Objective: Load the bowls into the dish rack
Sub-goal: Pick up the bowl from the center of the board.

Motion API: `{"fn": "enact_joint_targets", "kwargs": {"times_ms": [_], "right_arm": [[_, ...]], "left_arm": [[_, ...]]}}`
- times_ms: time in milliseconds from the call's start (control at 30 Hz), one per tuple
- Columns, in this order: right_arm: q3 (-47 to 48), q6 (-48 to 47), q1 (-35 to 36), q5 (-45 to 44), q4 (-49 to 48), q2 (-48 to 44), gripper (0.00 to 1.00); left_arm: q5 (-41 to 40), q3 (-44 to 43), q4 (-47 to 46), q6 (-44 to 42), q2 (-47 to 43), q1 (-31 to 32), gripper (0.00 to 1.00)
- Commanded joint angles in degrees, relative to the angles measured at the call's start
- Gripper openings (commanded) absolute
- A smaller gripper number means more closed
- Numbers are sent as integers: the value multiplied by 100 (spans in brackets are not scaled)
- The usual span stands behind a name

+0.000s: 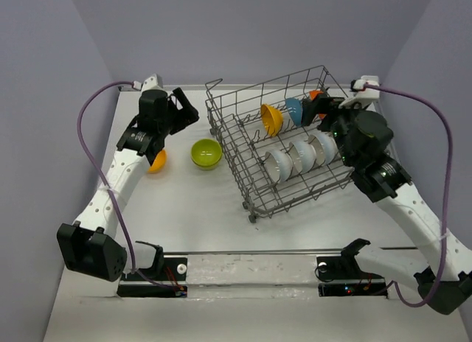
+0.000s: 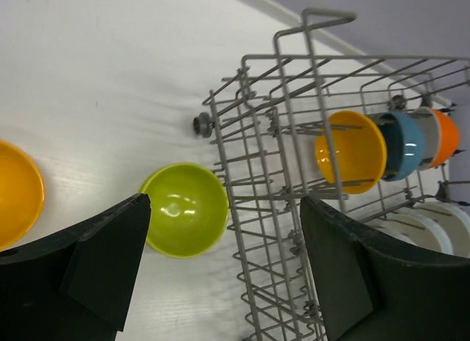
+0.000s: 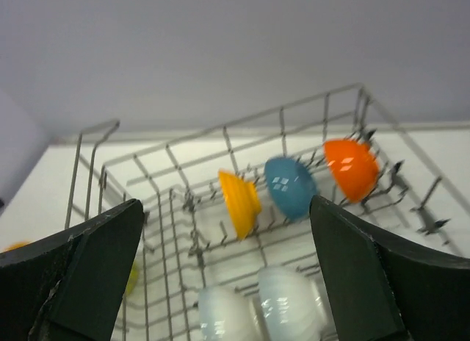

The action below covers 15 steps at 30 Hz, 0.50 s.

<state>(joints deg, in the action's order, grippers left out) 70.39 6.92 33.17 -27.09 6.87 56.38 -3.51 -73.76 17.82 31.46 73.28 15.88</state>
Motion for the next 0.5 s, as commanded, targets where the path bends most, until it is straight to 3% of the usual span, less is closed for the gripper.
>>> {"fn": "enact_joint_targets", "kwargs": {"times_ms": [0,200,467], "right_arm": [[-394,1004,41,1021,394,233,100],[-553,1154,41,1136,534,145,100],[-702,1189,41,899,587,84,100]], "left_arm": [[-404,405,-121,334,-182,-15,91],[-1195,923,124,817,-313,-32,91],[-1126,1486,46,1099,-314,-50,90]]}}
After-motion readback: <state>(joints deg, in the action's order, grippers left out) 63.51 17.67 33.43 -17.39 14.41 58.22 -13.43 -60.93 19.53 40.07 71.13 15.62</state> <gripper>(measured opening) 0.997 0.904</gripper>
